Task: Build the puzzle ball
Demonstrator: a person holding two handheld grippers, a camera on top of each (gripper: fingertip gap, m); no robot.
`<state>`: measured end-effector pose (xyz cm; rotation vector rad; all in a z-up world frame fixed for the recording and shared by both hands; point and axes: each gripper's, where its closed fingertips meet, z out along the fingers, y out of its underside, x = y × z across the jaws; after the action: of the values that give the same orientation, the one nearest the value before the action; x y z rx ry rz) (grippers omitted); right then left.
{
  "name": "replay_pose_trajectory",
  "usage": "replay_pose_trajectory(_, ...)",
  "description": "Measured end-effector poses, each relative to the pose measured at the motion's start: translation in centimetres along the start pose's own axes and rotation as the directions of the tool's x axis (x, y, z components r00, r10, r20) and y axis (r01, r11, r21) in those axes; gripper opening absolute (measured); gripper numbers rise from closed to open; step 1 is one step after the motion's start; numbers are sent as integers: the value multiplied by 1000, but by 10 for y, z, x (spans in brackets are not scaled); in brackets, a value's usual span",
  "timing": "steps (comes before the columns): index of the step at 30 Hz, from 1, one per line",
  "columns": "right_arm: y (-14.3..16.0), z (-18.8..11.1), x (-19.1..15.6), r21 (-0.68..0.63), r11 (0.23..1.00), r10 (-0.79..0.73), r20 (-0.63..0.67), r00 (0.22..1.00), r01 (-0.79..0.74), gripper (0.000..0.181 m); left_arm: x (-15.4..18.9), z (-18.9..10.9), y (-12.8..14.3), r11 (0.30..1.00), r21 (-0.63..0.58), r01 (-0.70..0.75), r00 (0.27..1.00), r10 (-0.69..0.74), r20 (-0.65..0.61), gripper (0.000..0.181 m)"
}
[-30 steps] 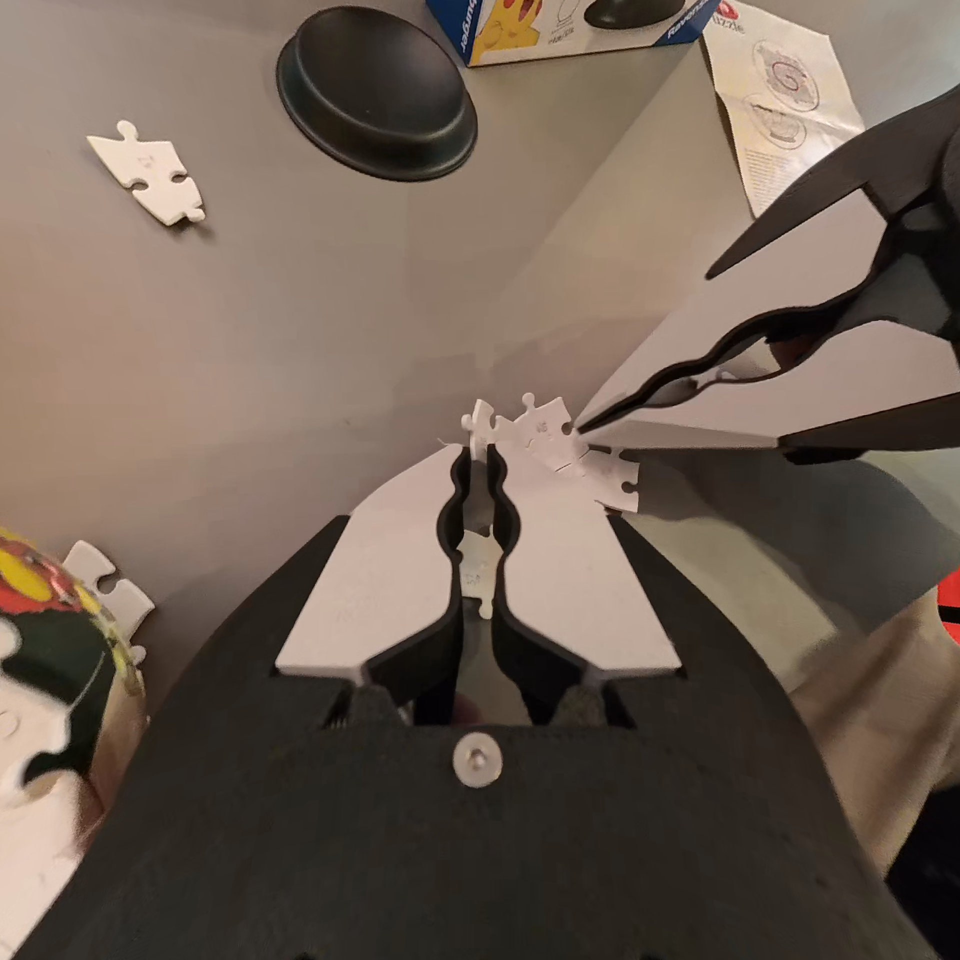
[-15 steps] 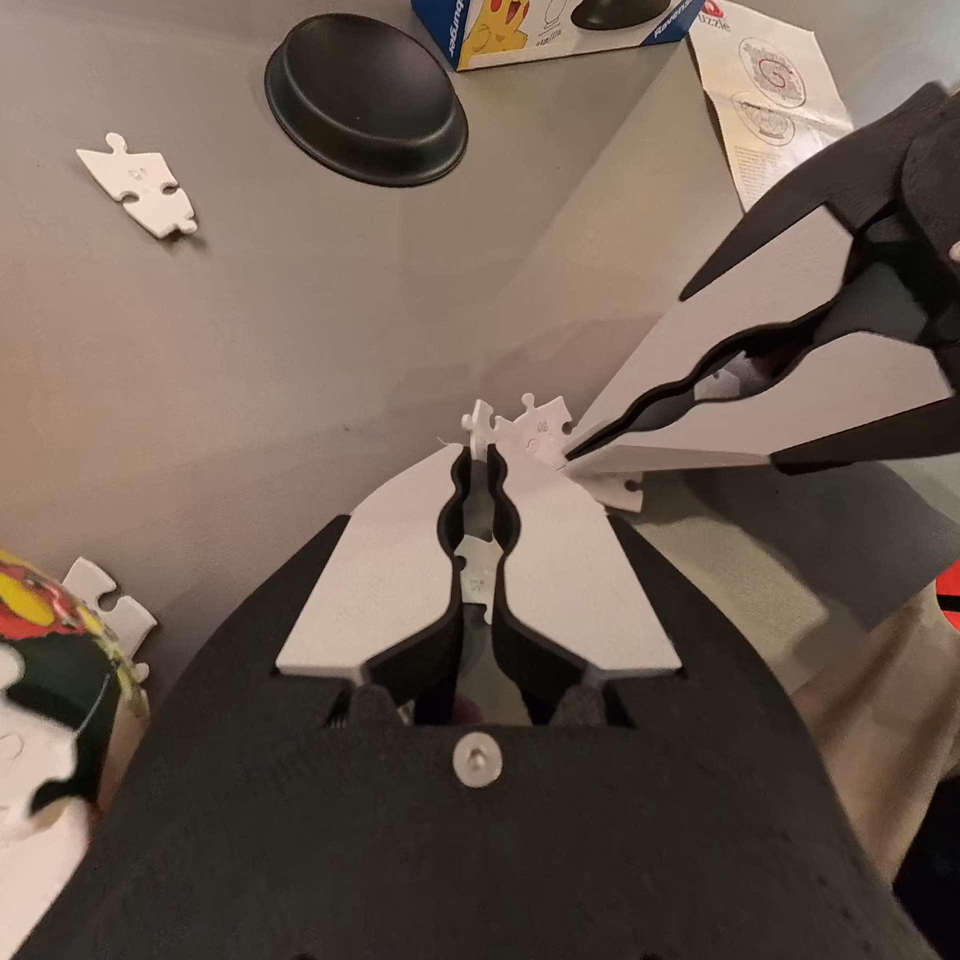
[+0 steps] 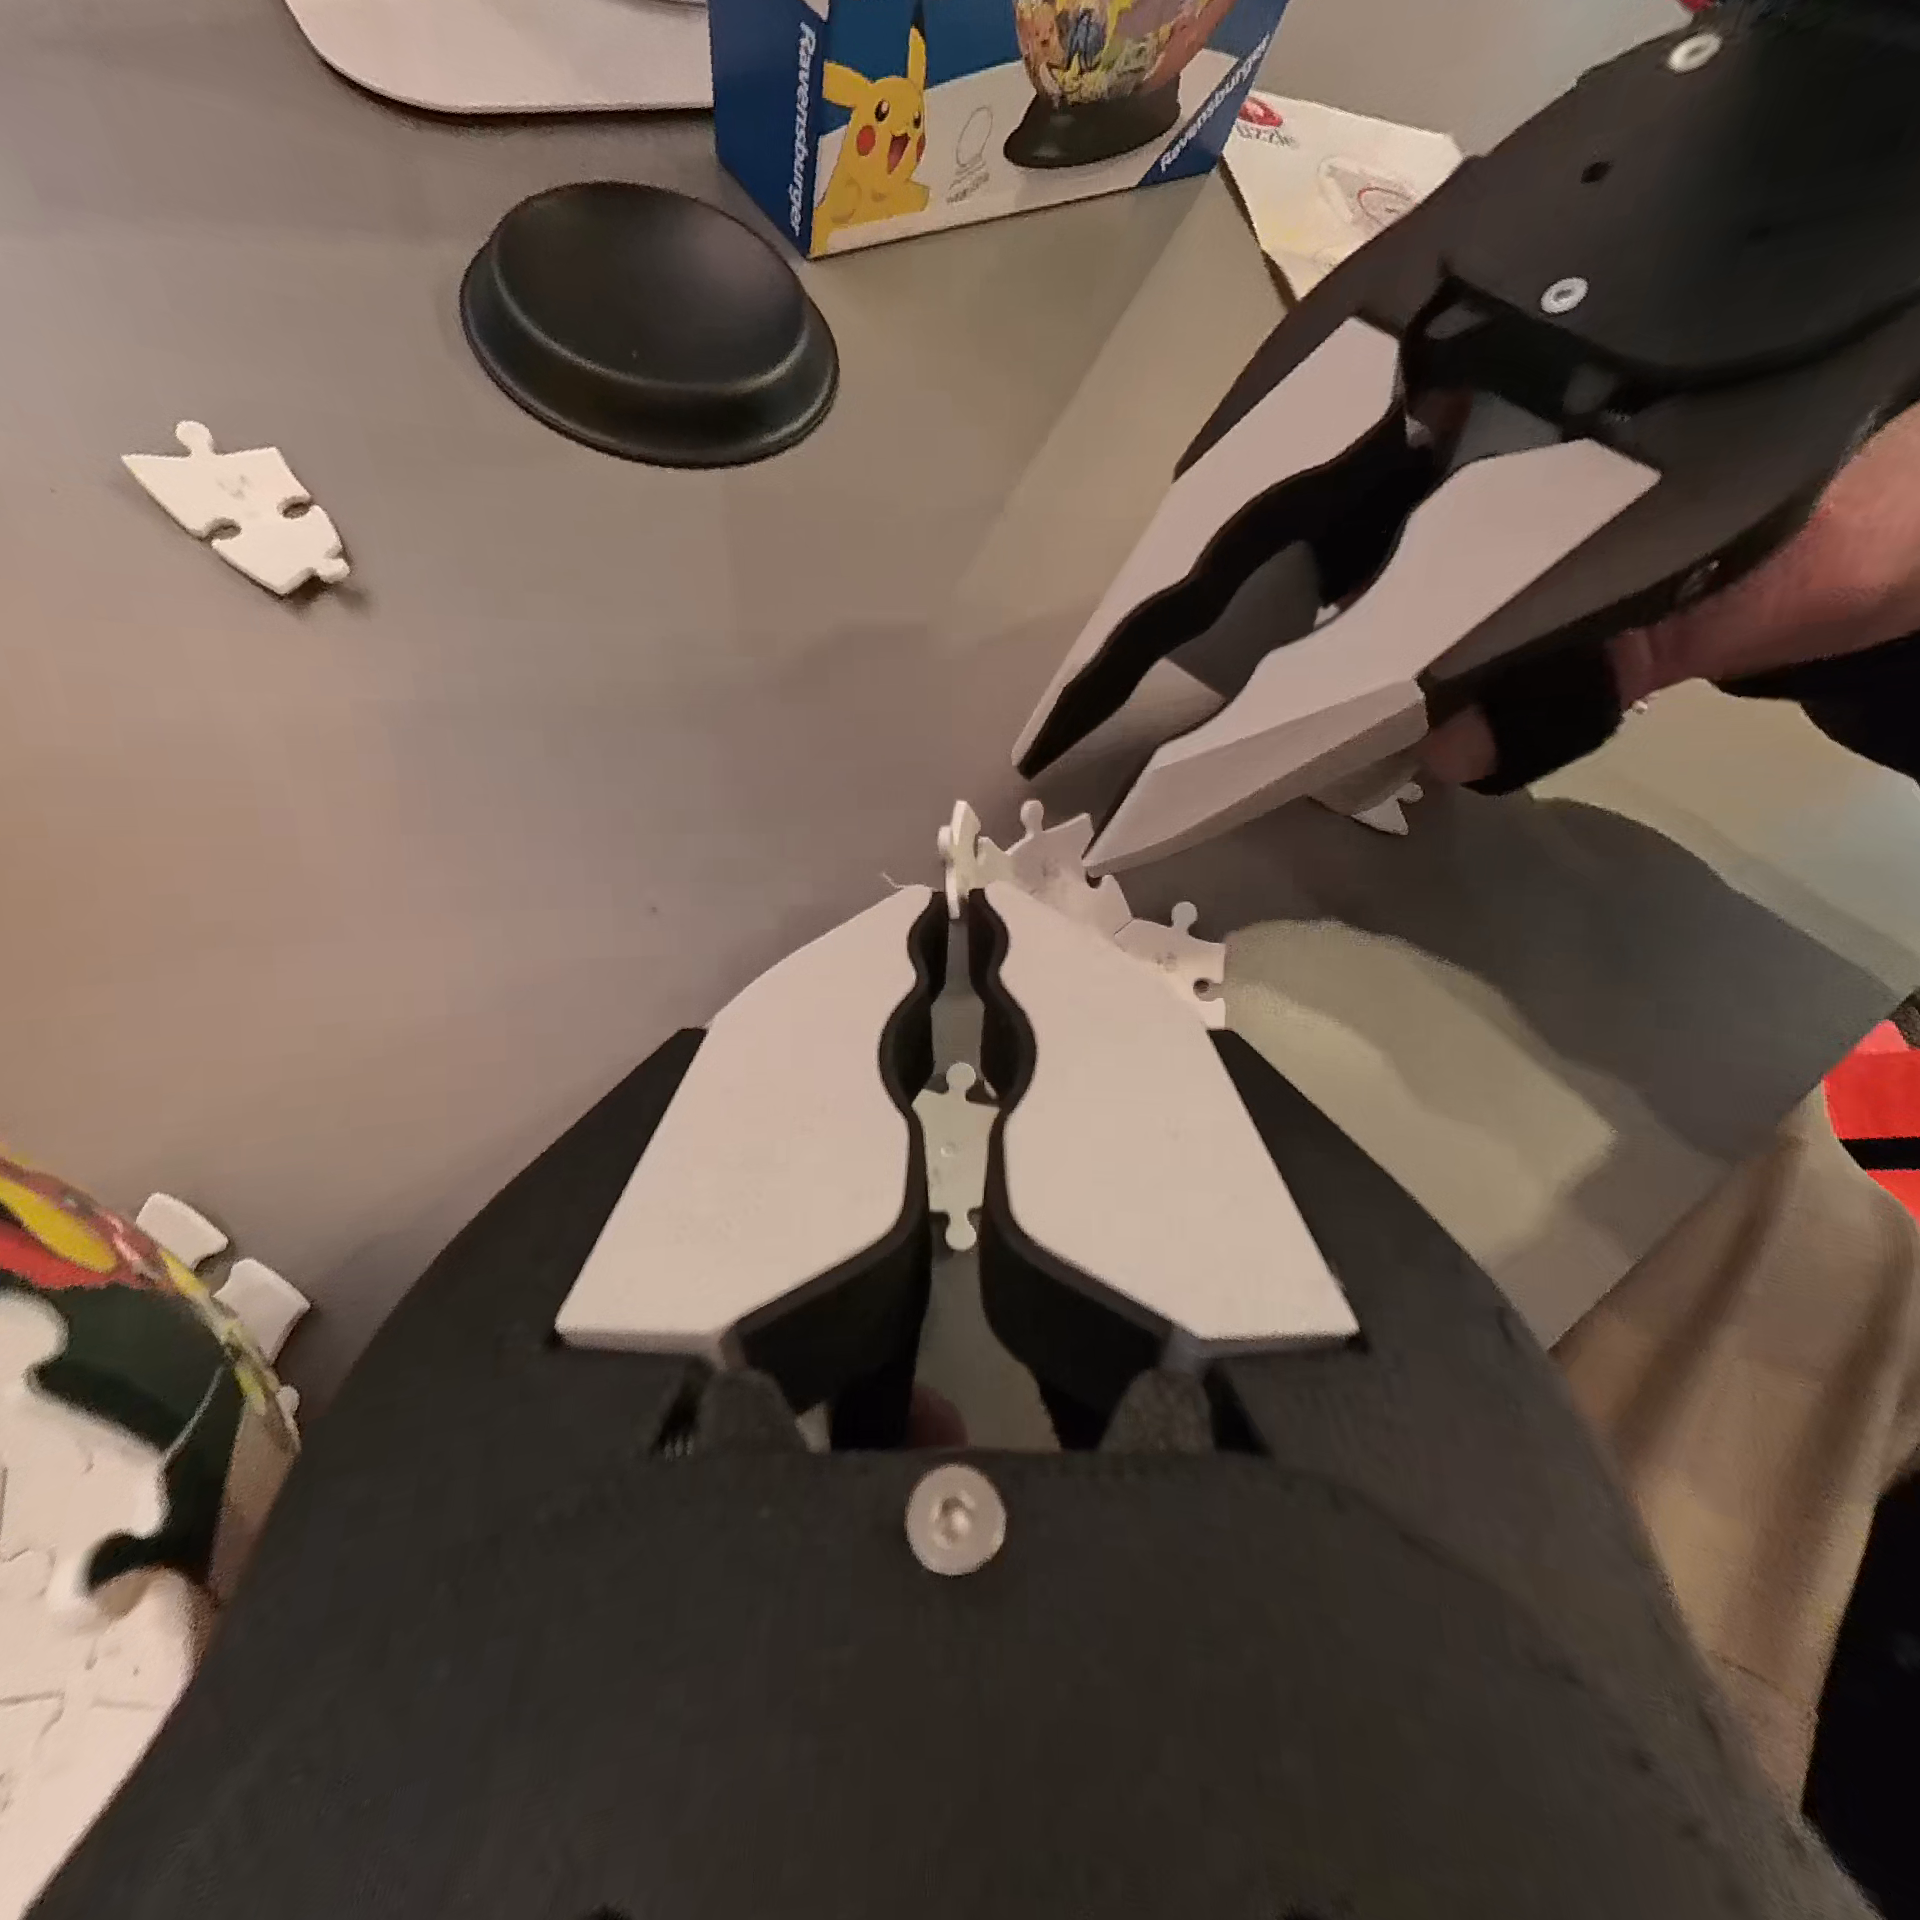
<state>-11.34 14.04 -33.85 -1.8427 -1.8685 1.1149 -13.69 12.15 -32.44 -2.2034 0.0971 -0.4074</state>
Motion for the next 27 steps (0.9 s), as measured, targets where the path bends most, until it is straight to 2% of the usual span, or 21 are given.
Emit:
replay_pose_trajectory(7, 4, 10, -8, -50, 998, 34, 83, 996, -30, 7, -3, -4, 2, 1000, 4, 6, 1000, -6, 9, 4)
replay_pose_trajectory(27, -4, 8, -22, -47, 986, 165, 205, 965, -159, 1, -7, -10, 2, 992, 4, 124, 992, -124, -20, 7)
